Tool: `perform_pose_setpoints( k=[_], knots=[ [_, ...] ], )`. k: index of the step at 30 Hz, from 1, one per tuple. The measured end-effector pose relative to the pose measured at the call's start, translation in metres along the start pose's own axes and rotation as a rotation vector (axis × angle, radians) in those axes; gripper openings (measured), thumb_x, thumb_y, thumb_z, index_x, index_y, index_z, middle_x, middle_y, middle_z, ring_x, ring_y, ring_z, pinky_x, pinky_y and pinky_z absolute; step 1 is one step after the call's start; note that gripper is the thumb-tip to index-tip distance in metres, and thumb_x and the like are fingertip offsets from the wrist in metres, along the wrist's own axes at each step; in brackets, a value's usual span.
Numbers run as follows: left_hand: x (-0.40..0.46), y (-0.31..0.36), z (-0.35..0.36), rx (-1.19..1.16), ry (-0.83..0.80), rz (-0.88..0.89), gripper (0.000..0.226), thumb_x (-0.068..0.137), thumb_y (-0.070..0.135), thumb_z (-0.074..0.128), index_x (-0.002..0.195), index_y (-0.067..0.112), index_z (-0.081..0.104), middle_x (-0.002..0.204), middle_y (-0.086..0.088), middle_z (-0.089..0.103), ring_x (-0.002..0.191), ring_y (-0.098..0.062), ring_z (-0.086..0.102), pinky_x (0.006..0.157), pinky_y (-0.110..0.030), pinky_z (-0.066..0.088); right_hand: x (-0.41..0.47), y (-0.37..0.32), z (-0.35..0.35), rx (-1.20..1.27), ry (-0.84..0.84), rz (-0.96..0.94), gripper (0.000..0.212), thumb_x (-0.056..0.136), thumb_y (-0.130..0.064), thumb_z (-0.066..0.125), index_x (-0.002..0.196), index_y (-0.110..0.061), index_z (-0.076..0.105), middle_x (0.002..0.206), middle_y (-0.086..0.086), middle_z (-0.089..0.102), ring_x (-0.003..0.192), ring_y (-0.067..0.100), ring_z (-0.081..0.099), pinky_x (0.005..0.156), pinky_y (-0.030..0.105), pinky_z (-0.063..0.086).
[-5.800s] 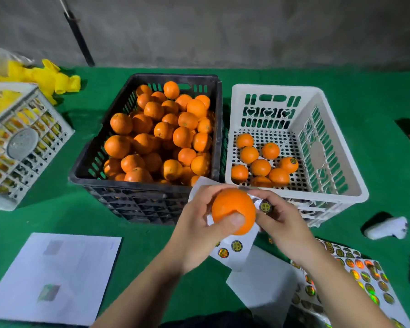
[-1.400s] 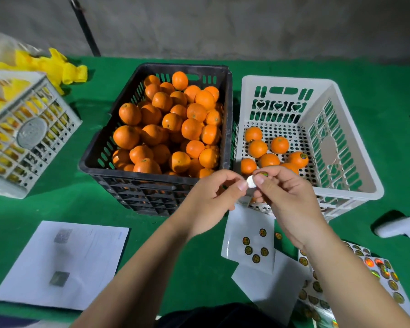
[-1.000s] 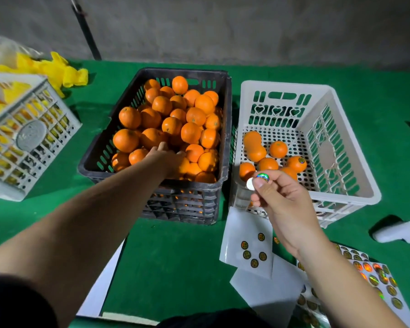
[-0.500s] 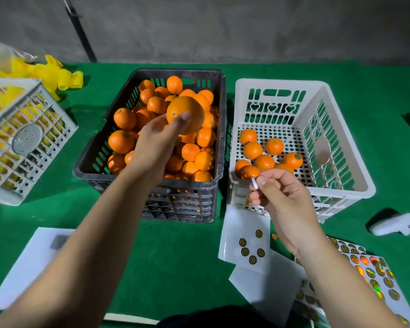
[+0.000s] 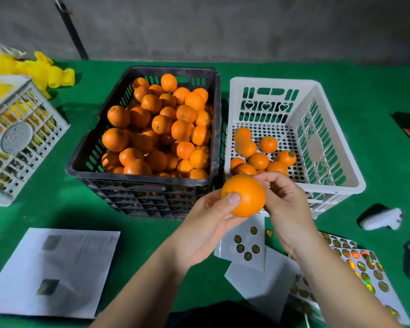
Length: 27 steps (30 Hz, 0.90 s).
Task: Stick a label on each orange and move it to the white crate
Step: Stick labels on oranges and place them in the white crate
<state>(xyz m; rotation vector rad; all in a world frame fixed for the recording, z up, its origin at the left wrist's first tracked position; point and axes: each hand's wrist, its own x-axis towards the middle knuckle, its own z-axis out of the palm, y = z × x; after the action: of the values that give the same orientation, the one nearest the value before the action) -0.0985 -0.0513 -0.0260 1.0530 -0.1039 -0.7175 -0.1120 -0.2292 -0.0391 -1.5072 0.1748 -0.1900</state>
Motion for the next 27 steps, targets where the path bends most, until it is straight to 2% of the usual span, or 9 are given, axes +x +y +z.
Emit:
perform_pose_setpoints(
  k=[3,5,7,10,14,20,23,25,27],
  knots=[
    [0.001,-0.006,-0.001,-0.029,0.025,0.006,0.077,0.073,0.053,0.092,0.136,0.016,0.066,0.139,-0.006,0.07,0.134,-0.022,0.063,0.107,-0.032,0.053,0.0,0.0,-0.003,0.009,-0.019,0.039,0.011,0.092,-0.029,0.072,0.099,-0.024,0.078,0.102,0.017,0.073,0.093,0.029,0.067,0.091,0.059,0.056],
    [0.001,-0.007,-0.002,-0.043,0.024,0.013,0.087,0.076,0.05,0.091,0.145,0.011,0.055,0.144,-0.009,0.066,0.137,-0.023,0.061,0.111,-0.034,0.051,0.0,-0.001,-0.005,0.035,-0.042,0.071,0.014,0.088,-0.034,0.073,0.096,-0.024,0.078,0.093,0.017,0.072,0.082,0.023,0.064,0.078,0.047,0.056],
    [0.001,-0.009,-0.003,-0.06,0.044,0.019,0.097,0.073,0.05,0.093,0.149,0.008,0.05,0.148,-0.013,0.063,0.139,-0.025,0.059,0.114,-0.038,0.049,0.0,0.001,-0.007,0.044,-0.082,0.105,0.012,0.087,-0.033,0.073,0.094,-0.024,0.078,0.082,0.009,0.07,0.074,0.016,0.06,0.071,0.035,0.051],
    [0.001,-0.01,-0.005,-0.074,0.055,0.038,0.092,0.071,0.048,0.095,0.143,0.009,0.054,0.145,-0.015,0.065,0.137,-0.027,0.06,0.113,-0.037,0.051,-0.001,0.005,-0.009,0.044,-0.111,0.119,0.011,0.088,-0.029,0.072,0.095,-0.025,0.079,0.077,0.003,0.068,0.072,0.015,0.057,0.07,0.032,0.049],
    [0.002,-0.012,-0.005,-0.076,0.036,0.056,0.076,0.079,0.043,0.089,0.139,0.01,0.057,0.144,-0.014,0.066,0.137,-0.025,0.06,0.112,-0.034,0.05,-0.003,0.007,-0.008,0.041,-0.083,0.088,0.011,0.089,-0.032,0.073,0.096,-0.025,0.079,0.08,0.002,0.069,0.072,0.014,0.058,0.071,0.032,0.049],
    [0.005,-0.016,-0.004,-0.188,0.099,0.021,0.102,0.063,0.052,0.098,0.142,0.005,0.054,0.139,-0.012,0.069,0.133,-0.023,0.064,0.104,-0.031,0.056,-0.008,0.011,-0.008,0.06,-0.008,0.076,0.013,0.089,-0.034,0.079,0.097,-0.023,0.078,0.094,0.002,0.072,0.083,0.014,0.059,0.084,0.04,0.047],
    [0.007,-0.019,-0.006,-0.211,0.127,0.029,0.101,0.06,0.051,0.1,0.14,0.007,0.056,0.135,-0.01,0.072,0.13,-0.022,0.066,0.102,-0.031,0.057,-0.009,0.007,-0.009,0.285,0.062,0.076,0.005,0.093,-0.026,0.074,0.093,-0.022,0.076,0.088,0.003,0.067,0.077,0.015,0.057,0.075,0.035,0.046],
    [0.007,-0.02,-0.013,-0.246,0.176,0.037,0.108,0.056,0.051,0.102,0.142,0.007,0.054,0.134,-0.009,0.072,0.129,-0.022,0.067,0.108,-0.035,0.055,-0.007,-0.002,-0.016,0.431,0.113,0.059,0.009,0.093,-0.019,0.069,0.091,-0.024,0.076,0.083,-0.002,0.064,0.072,0.013,0.055,0.073,0.03,0.043],
    [0.005,-0.02,-0.021,-0.182,0.171,0.061,0.104,0.061,0.053,0.099,0.143,0.009,0.053,0.137,-0.008,0.071,0.133,-0.022,0.064,0.117,-0.039,0.048,-0.007,-0.013,-0.022,0.335,0.079,0.016,0.006,0.088,-0.024,0.073,0.09,-0.025,0.078,0.08,-0.002,0.063,0.071,0.013,0.053,0.075,0.029,0.044]
  ],
)
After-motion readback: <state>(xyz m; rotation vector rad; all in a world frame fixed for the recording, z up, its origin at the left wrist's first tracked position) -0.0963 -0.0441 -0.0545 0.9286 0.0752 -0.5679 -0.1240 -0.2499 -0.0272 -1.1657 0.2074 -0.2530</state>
